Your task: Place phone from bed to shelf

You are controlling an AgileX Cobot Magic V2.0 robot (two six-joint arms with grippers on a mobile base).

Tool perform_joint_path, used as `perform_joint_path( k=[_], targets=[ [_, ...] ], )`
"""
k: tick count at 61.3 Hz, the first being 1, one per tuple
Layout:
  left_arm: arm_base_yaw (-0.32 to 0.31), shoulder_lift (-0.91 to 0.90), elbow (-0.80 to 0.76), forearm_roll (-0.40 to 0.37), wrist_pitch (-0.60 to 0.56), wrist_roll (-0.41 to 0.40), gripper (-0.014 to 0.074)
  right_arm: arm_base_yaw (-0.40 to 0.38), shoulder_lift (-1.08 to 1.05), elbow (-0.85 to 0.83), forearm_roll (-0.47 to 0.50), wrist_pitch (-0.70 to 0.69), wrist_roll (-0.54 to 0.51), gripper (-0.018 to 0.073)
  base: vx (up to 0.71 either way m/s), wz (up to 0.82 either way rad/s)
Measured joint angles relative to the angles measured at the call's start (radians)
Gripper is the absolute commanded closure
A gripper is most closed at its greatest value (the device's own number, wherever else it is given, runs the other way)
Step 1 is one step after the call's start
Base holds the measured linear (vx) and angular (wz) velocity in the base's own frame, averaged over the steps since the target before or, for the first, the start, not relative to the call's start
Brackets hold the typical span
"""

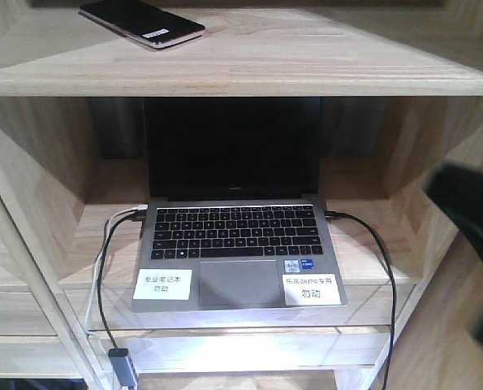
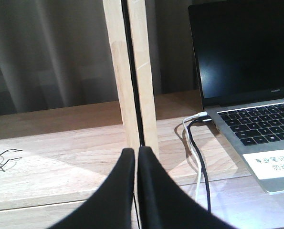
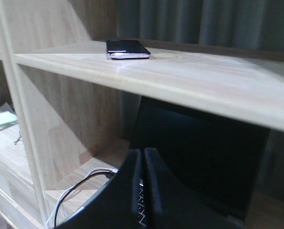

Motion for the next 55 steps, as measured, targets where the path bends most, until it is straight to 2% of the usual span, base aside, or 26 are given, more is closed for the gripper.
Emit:
perform_joint_path(
  k=[19,55],
  targets=[
    [0.000,0.000,0.000,0.000,0.000,0.000,0.0595,0.000,-0.225,0.144,0.001,0.000,0.002,0.0569,0.00,0.00],
    [0.000,0.000,0.000,0.000,0.000,0.000,0.0595,0.000,-0.235,0.150,0.001,0.000,0.002,0.0569,0.00,0.00]
  ],
)
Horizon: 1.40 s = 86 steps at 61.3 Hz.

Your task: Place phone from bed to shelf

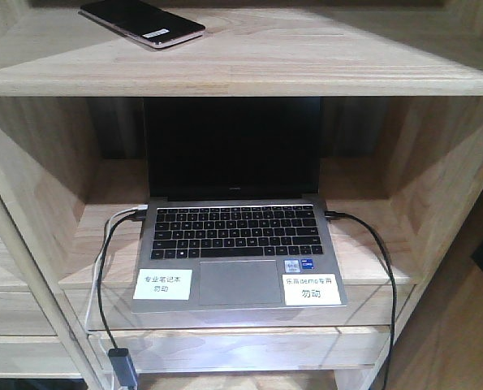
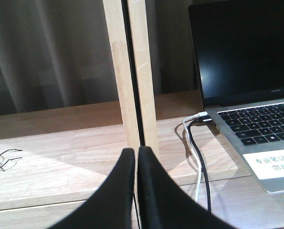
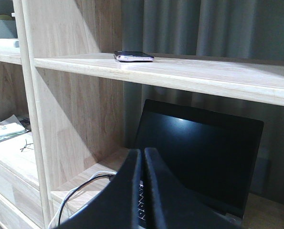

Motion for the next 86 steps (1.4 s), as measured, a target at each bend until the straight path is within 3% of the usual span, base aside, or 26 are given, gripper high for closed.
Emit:
perform_joint_path(
  k=[19,27,40,46,67,78,86],
  targets=[
    [0.000,0.000,0.000,0.000,0.000,0.000,0.0595,0.000,0.000,0.000,-0.024,0.000,0.032,0.0569,0.00,0.00],
    [0.000,0.000,0.000,0.000,0.000,0.000,0.0595,0.000,0.000,0.000,-0.180,0.000,0.200,0.0569,0.00,0.00],
    [0.000,0.000,0.000,0.000,0.000,0.000,0.0595,-0.010,0.000,0.000,-0.582,0.020,0.577,0.0569,0.00,0.00],
    [0.000,0.000,0.000,0.000,0.000,0.000,0.0595,-0.081,-0.005,0.012,-0.656,0.023,0.649,0.0569,0.00,0.00],
    [0.000,0.000,0.000,0.000,0.000,0.000,0.0595,-0.393,-0.202,0.218,-0.684,0.023,0.679,0.0569,0.00,0.00],
    [0.000,0.000,0.000,0.000,0.000,0.000,0.0595,-0.496,-0.313,0.324,-0.696,0.022,0.682,0.0569,0.00,0.00],
    [0.000,0.000,0.000,0.000,0.000,0.000,0.0595,-0.526,-0.334,0.407,-0.699,-0.018,0.682,0.0569,0.00,0.00]
  ],
)
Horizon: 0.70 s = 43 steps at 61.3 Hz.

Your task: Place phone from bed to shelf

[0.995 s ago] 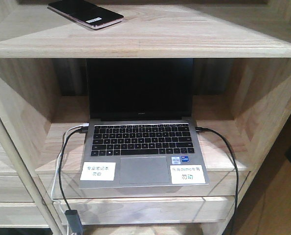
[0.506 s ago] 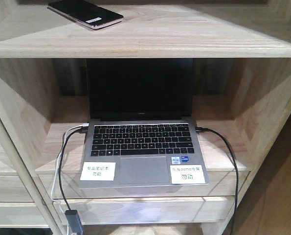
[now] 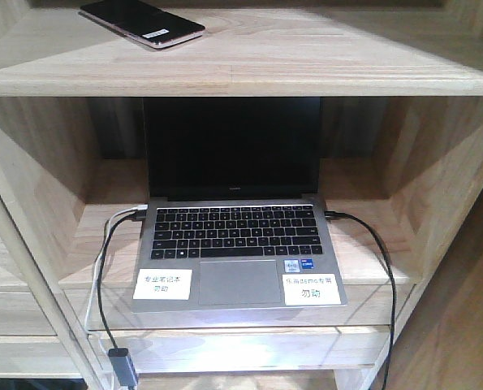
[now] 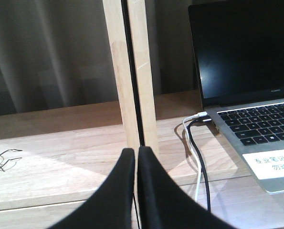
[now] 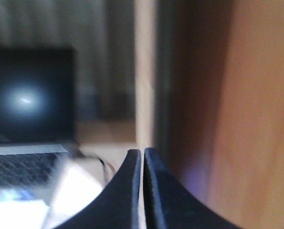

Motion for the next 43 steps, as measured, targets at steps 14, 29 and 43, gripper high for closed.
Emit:
perform_joint_path(
  k=[14,29,43],
  targets=[
    [0.000,0.000,0.000,0.000,0.000,0.000,0.0595,-0.002,0.000,0.059,-0.003,-0.082,-0.001,0.0569,0.00,0.00],
    [0.000,0.000,0.000,0.000,0.000,0.000,0.0595,-0.002,0.000,0.059,-0.005,-0.095,-0.011,0.0569,0.00,0.00],
    [0.000,0.000,0.000,0.000,0.000,0.000,0.0595,-0.002,0.000,0.059,-0.007,-0.095,-0.011,0.0569,0.00,0.00]
  ],
)
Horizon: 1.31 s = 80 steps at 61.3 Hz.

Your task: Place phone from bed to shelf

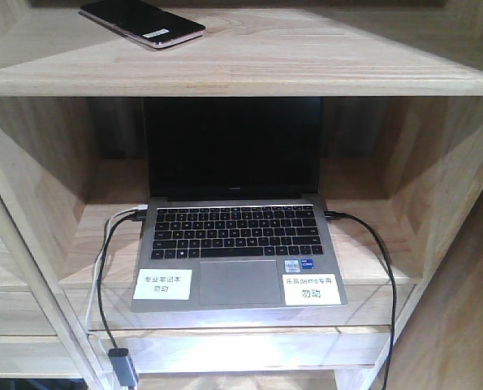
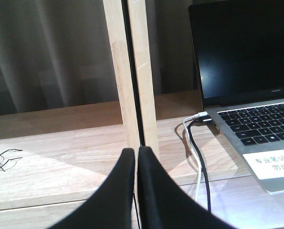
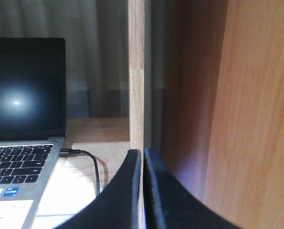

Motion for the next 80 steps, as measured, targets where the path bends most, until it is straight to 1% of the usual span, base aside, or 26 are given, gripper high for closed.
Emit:
perform_joint_path(
  k=[80],
  targets=[
    [0.000,0.000,0.000,0.000,0.000,0.000,0.0595,0.009,0.000,0.000,0.000,0.000,-0.003,0.0569,0.00,0.00]
  ],
)
